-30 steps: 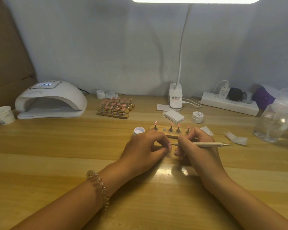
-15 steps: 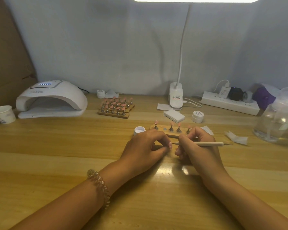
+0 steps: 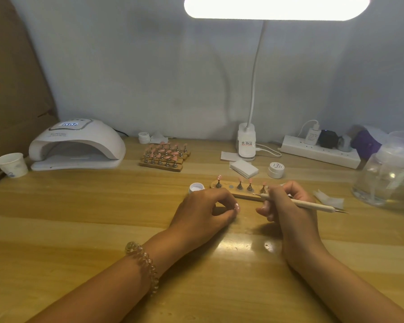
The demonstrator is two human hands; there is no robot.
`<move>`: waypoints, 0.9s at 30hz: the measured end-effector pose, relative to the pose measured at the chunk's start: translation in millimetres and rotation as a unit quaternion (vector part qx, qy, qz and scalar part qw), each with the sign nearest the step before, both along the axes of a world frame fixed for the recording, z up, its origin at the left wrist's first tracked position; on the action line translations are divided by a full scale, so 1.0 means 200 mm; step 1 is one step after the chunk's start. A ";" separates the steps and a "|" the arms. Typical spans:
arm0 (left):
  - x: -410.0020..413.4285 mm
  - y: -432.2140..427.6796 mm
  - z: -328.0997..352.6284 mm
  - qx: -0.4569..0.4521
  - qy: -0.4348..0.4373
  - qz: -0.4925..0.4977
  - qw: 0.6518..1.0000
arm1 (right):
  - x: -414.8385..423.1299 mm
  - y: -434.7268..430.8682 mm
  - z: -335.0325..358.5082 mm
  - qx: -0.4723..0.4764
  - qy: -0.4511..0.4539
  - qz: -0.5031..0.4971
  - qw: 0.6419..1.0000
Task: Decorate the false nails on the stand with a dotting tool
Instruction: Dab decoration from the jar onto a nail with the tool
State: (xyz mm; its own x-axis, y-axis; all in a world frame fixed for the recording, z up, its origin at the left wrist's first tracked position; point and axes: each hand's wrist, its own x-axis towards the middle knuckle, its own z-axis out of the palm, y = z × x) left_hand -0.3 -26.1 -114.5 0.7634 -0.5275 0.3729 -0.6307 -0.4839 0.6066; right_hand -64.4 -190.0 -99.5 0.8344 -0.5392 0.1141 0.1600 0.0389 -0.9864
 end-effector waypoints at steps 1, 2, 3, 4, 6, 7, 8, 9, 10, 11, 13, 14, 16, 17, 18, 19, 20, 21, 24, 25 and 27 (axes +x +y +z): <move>0.00 0.00 0.00 0.006 -0.004 0.009 1.000 | 0.00 0.00 0.00 -0.003 0.001 0.002 1.000; 0.00 0.00 0.00 0.011 -0.007 0.018 1.000 | 0.00 0.00 0.00 -0.003 0.001 0.004 1.000; 0.00 0.00 0.00 0.016 -0.011 0.026 0.999 | 0.00 0.00 0.00 -0.004 0.001 0.006 1.000; 0.00 0.00 -0.01 0.022 -0.015 0.033 0.999 | 0.00 0.01 0.00 -0.005 0.001 0.009 1.000; 0.00 0.00 -0.01 0.036 -0.027 0.046 0.998 | -0.01 0.01 0.00 -0.008 0.002 0.014 1.000; -0.01 0.00 -0.01 0.045 -0.035 0.050 0.997 | -0.01 0.01 0.00 -0.008 0.002 0.016 1.000; -0.01 0.00 -0.01 0.053 -0.044 0.053 0.996 | -0.01 0.01 0.00 -0.009 0.000 0.017 1.000; -0.01 0.00 0.00 0.059 -0.051 0.056 0.995 | -0.01 0.01 0.00 -0.009 -0.002 0.017 1.000; -0.02 0.00 0.00 0.063 -0.053 0.059 0.995 | -0.01 0.01 0.00 -0.010 -0.004 0.017 1.000; -0.02 0.01 0.00 0.064 -0.054 0.061 0.995 | -0.01 0.01 0.00 -0.012 -0.005 0.018 1.000; -0.03 0.02 0.01 0.067 -0.062 0.065 0.994 | -0.02 0.02 0.00 -0.018 -0.003 0.021 1.000; -0.04 0.03 0.02 0.072 -0.070 0.074 0.992 | -0.02 0.01 0.00 -0.020 0.001 0.023 1.000; -0.02 0.06 0.03 0.073 -0.093 0.109 0.987 | -0.02 0.02 0.00 -0.024 0.008 0.030 0.999; -0.01 0.09 0.04 0.064 -0.097 0.138 0.984 | -0.02 0.01 0.00 -0.025 0.010 0.033 0.999; 0.01 0.11 0.04 0.052 -0.091 0.170 0.980 | -0.02 0.01 0.00 -0.027 0.010 0.036 0.999; 0.03 0.14 0.04 0.044 -0.076 0.200 0.976 | -0.02 0.01 0.00 -0.032 0.010 0.038 0.999; 0.06 0.17 0.04 0.043 -0.049 0.225 0.972 | -0.02 0.01 0.00 -0.038 0.010 0.040 0.998; 0.08 0.19 0.04 0.049 -0.015 0.241 0.969 | -0.02 0.01 0.00 -0.044 0.010 0.042 0.998; 0.12 0.21 0.02 0.072 0.047 0.234 0.968 | -0.02 0.01 -0.01 -0.059 0.010 0.050 0.997; 0.12 0.21 0.01 0.081 0.042 0.223 0.971 | -0.01 0.01 -0.01 -0.066 0.012 0.052 0.996; 0.12 0.20 0.01 0.090 0.029 0.204 0.974 | -0.01 0.00 -0.01 -0.077 0.013 0.057 0.995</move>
State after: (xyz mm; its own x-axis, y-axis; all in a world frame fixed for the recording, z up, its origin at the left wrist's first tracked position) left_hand 23.8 14.3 -112.3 0.9404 -0.2277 0.2525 -0.3301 -0.7893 0.5177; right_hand -66.1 -189.7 -101.8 0.8927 -0.4189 0.1660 0.1378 -0.0970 -0.9857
